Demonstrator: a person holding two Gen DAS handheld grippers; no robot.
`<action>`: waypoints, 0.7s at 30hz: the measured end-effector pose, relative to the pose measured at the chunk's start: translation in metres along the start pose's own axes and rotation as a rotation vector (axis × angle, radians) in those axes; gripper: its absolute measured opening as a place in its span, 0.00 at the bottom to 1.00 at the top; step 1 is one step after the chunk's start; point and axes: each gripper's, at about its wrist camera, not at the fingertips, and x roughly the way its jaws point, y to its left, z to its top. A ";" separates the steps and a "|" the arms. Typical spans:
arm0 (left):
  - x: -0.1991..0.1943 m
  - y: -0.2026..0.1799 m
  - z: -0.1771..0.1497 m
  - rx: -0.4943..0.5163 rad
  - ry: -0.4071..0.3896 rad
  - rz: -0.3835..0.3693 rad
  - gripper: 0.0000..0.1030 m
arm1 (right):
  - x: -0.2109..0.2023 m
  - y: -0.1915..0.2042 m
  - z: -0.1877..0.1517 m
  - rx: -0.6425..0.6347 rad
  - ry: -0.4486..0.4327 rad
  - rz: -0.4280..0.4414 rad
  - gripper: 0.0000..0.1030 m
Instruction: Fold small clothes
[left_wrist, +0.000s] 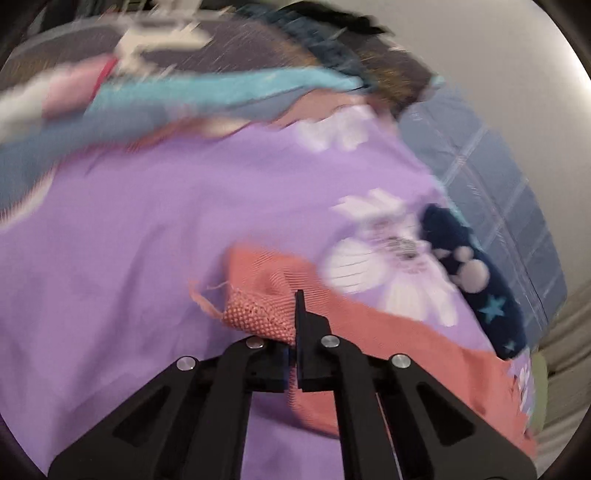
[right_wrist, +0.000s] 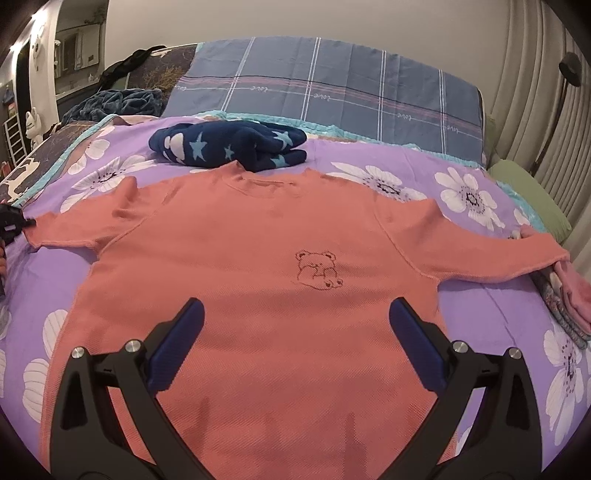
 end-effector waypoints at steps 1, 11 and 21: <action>-0.010 -0.021 0.001 0.052 -0.025 -0.029 0.02 | 0.002 -0.003 -0.001 0.004 0.006 -0.002 0.98; -0.074 -0.275 -0.110 0.614 0.001 -0.389 0.02 | 0.003 -0.051 -0.006 0.075 0.004 -0.041 0.98; -0.012 -0.384 -0.306 0.928 0.339 -0.490 0.17 | 0.008 -0.135 -0.026 0.225 0.055 -0.085 0.97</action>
